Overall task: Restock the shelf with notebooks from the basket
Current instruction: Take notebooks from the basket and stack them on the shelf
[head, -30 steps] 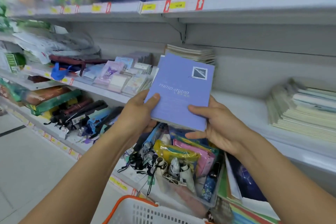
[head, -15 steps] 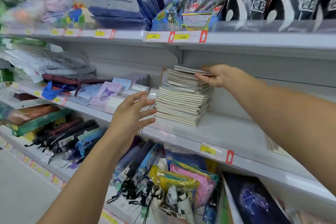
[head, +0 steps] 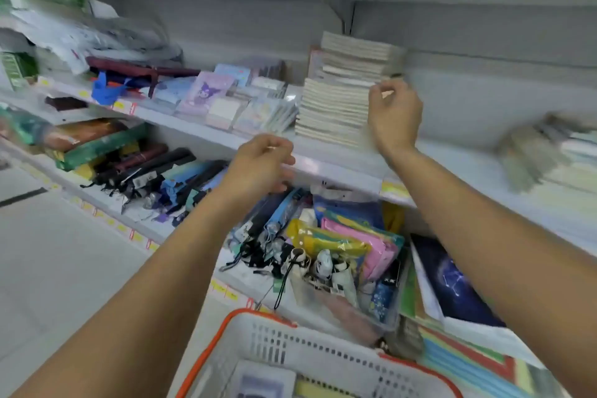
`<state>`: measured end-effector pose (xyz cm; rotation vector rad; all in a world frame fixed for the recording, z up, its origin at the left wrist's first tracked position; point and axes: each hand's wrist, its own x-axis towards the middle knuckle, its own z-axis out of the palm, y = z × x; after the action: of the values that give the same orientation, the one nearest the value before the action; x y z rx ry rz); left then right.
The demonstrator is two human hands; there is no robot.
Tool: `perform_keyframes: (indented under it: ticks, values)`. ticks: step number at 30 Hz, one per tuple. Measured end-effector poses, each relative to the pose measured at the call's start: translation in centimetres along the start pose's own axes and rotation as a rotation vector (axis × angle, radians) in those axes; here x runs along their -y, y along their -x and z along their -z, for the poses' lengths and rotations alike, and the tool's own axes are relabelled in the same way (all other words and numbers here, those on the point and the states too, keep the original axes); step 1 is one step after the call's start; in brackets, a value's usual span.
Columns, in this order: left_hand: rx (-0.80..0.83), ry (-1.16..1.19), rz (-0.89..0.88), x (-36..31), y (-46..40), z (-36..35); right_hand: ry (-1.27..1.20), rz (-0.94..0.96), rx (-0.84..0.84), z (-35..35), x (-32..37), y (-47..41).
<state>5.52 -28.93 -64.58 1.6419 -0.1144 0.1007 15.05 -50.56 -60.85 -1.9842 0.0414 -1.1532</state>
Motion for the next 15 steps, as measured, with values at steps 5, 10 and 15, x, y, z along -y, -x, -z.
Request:
perform_keyframes:
  ticks: [5,10,15]
  values:
    - [0.454,-0.927,0.172,8.5,2.7,2.5,0.181,-0.337,1.208,-3.4,-7.6,24.7]
    - [0.791,-1.265,0.503,10.5,4.8,5.0,0.439,-0.603,1.583,-3.2,-13.6,40.5]
    - [0.762,-1.279,0.406,10.6,5.0,6.7,0.28,-1.094,1.153,-4.2,-15.7,45.2]
